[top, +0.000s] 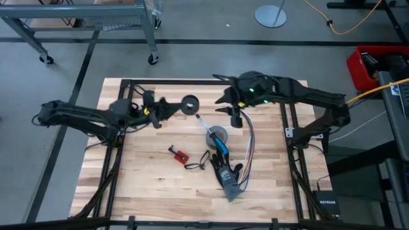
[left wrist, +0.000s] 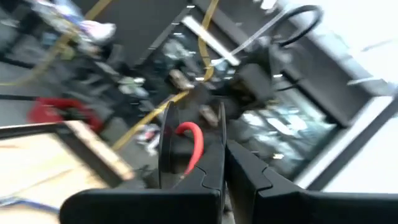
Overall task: Coil cords
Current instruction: Uncoil the red wire from the spool
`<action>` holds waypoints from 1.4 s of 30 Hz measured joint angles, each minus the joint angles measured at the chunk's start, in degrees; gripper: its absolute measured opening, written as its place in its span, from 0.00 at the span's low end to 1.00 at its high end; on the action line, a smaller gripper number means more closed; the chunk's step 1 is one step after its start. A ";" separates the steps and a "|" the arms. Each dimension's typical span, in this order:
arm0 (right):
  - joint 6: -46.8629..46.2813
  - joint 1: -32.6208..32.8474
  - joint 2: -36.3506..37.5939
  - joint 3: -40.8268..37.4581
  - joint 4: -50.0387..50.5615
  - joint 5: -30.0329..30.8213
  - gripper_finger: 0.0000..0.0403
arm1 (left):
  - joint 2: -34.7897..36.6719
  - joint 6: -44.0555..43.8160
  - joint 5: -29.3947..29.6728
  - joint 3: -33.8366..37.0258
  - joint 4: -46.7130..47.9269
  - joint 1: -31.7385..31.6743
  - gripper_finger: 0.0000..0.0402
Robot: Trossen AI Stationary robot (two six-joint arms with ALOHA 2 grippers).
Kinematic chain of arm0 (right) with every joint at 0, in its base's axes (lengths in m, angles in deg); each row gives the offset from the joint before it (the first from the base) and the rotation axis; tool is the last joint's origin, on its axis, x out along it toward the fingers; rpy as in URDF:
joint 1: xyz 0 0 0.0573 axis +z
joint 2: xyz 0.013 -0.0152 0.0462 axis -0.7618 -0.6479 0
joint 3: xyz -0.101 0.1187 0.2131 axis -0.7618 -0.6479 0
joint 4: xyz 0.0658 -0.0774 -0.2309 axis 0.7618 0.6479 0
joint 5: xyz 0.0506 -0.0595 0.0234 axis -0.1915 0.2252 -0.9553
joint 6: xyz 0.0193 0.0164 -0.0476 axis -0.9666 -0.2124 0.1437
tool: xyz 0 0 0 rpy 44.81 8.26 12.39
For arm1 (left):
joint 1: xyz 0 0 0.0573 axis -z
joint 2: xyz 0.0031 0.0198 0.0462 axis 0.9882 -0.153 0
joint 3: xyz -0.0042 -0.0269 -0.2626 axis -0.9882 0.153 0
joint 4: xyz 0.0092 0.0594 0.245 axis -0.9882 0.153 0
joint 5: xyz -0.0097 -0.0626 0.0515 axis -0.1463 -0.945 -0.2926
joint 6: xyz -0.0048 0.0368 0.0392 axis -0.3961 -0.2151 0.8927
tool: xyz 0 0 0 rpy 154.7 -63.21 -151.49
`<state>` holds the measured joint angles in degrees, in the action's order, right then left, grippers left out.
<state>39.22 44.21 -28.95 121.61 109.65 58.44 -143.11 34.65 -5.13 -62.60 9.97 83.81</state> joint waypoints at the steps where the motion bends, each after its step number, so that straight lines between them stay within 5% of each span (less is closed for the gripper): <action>1: -0.49 0.79 1.48 -1.65 -0.35 2.49 0.34 | -1.72 -1.04 -1.15 0.16 -3.49 -0.02 0.00; 11: -3.16 9.06 13.30 -21.70 -15.28 20.90 0.34 | -20.73 -10.41 -10.07 0.34 -35.60 0.00 0.00; 20: 1.65 13.01 15.04 -28.41 -33.84 23.13 0.34 | -31.22 -15.24 -15.44 0.34 -55.00 0.12 0.00; 42: 13.45 16.31 14.66 -31.45 -40.62 17.07 0.34 | -32.24 -13.77 -18.46 0.21 -55.45 1.95 0.00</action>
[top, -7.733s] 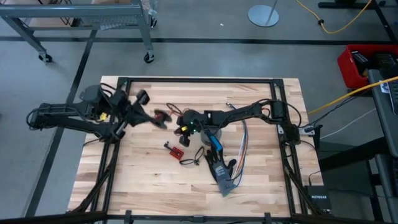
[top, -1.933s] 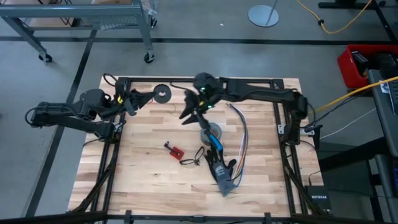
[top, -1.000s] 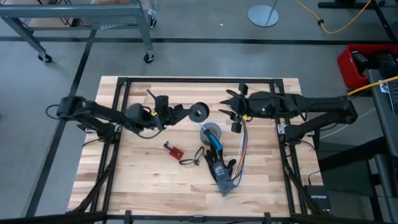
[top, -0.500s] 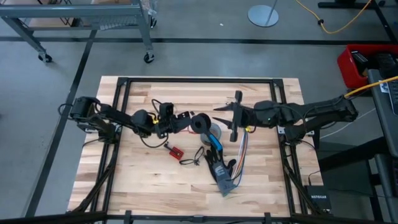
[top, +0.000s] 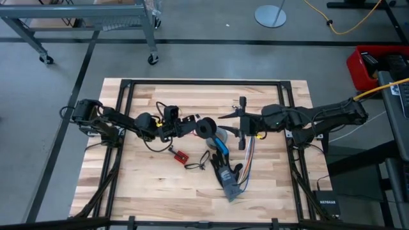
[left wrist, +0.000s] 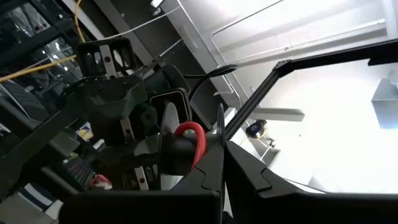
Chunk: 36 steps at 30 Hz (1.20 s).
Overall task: Coil cords
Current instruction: Uncoil the red wire from the spool
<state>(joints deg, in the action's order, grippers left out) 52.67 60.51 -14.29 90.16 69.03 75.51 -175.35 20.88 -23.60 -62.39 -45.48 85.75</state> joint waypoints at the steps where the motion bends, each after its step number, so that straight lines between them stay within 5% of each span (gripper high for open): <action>1: -0.02 0.00 0.00 0.00 -0.32 -0.13 0.34 | 0.00 -0.42 0.00 -0.02 0.02 0.00 0.00; 6: 1.45 -0.02 0.00 0.02 -0.35 -0.25 0.34 | 0.03 -1.83 0.01 -0.02 0.04 0.00 0.00; 17: 21.85 2.07 -0.02 0.04 0.36 0.60 0.34 | 0.05 -9.28 0.46 -0.02 0.24 0.02 0.00; 36: 43.29 8.59 -2.19 0.13 1.61 10.06 0.34 | 0.11 -22.10 5.97 -0.04 8.47 -0.30 0.00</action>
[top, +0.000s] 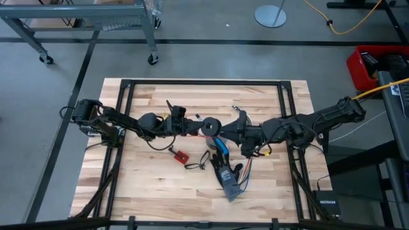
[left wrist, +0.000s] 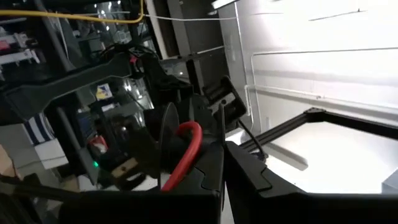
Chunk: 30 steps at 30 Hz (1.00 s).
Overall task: Coil cords
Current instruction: Uncoil the red wire from the spool
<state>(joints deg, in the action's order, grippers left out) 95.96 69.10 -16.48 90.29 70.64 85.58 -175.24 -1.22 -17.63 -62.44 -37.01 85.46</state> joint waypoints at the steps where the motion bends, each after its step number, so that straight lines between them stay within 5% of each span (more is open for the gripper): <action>1: 1.45 0.00 -0.44 0.00 0.01 0.66 0.34 | 0.00 -0.50 0.00 0.00 -0.02 -0.01 0.00; 8: 10.68 0.11 -4.08 0.00 -1.13 10.24 0.34 | 0.00 -1.34 0.30 0.00 0.49 -0.01 0.00; 18: 12.25 0.04 -4.00 0.83 -2.24 27.04 0.34 | -0.02 -1.37 -0.37 0.00 0.27 -0.34 0.00; 30: 15.78 0.04 -3.96 0.94 -1.72 31.94 0.34 | -0.02 -0.66 -0.25 0.00 -0.06 -0.60 0.00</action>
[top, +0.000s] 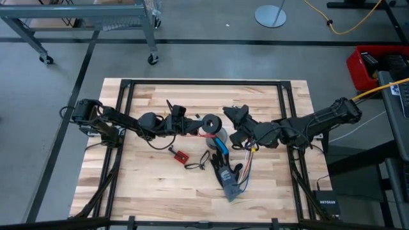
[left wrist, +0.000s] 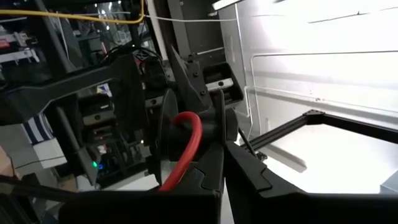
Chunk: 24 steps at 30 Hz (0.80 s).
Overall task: Coil cords
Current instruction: Uncoil the red wire from the spool
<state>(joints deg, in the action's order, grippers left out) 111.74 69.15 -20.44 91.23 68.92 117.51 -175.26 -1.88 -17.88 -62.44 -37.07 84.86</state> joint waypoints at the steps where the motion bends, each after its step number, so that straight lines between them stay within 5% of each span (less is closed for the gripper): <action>1: 0.66 0.00 0.00 0.00 0.00 0.00 0.34 | 0.00 -0.02 0.02 0.00 0.03 0.00 0.00; 24: 4.37 3.97 0.11 0.06 -2.05 -6.50 0.34 | -0.07 -2.51 0.30 0.02 5.84 -2.28 0.00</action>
<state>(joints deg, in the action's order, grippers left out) 116.11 73.12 -20.33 91.30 66.87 111.01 -175.32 -4.39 -17.58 -62.41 -31.23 82.57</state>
